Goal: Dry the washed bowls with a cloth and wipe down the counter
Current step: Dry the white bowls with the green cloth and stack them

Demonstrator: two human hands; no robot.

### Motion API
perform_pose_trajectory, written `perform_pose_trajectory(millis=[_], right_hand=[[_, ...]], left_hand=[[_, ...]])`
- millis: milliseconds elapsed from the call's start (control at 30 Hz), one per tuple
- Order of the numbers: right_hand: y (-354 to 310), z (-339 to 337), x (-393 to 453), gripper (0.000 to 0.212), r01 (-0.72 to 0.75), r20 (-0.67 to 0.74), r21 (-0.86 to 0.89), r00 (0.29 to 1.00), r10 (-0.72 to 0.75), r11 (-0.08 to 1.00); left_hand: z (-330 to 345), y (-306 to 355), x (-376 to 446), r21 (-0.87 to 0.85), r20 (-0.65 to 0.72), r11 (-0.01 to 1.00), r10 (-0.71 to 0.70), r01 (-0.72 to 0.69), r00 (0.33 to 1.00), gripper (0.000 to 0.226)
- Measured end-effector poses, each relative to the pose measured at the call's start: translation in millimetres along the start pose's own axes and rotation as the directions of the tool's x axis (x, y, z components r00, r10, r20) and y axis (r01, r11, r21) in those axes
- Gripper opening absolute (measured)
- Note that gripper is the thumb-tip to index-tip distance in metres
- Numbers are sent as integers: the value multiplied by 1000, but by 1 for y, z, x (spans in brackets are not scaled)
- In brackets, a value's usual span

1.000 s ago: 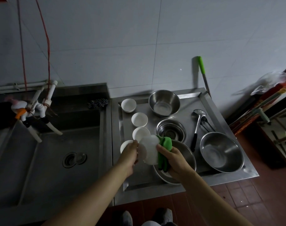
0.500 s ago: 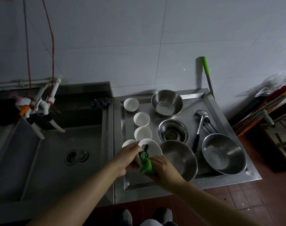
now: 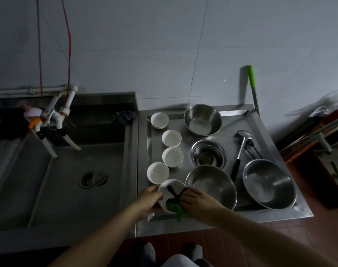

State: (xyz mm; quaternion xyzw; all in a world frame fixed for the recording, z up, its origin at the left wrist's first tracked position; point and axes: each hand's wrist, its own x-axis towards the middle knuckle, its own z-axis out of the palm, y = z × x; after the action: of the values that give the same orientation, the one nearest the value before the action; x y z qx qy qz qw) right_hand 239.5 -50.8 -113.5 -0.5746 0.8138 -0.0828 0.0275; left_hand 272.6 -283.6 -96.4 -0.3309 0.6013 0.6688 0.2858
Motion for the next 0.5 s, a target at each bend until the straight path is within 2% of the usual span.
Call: perform_pose_trajectory(millis=[100,167,267,367,433,500], right_hand=[[0,10,-7,35,-30,-2,32,1000,30,999],[3,17,-13,30,-76,3,42,997,76,996],[7,21,-23,41,-175,2,71,985,175,982],[9,21,-32,37,-228,-42,88,972,233,970],[11,23,-37,42,-273,-67,102,958,281,957],[14,26,-41,47,-323,-94,145,936,338,935]], left_hand=[[-8,-20,8,-27,-53,999,-47,46,998,40],[-15,-32,16,6,-107,998,-62,63,992,39],[-22,-48,28,67,-199,994,-71,86,977,38],[-20,-60,41,122,-270,986,-74,111,960,45],[-16,-64,50,231,-296,968,-30,102,955,46],[-13,-67,59,421,-289,903,51,79,956,43]])
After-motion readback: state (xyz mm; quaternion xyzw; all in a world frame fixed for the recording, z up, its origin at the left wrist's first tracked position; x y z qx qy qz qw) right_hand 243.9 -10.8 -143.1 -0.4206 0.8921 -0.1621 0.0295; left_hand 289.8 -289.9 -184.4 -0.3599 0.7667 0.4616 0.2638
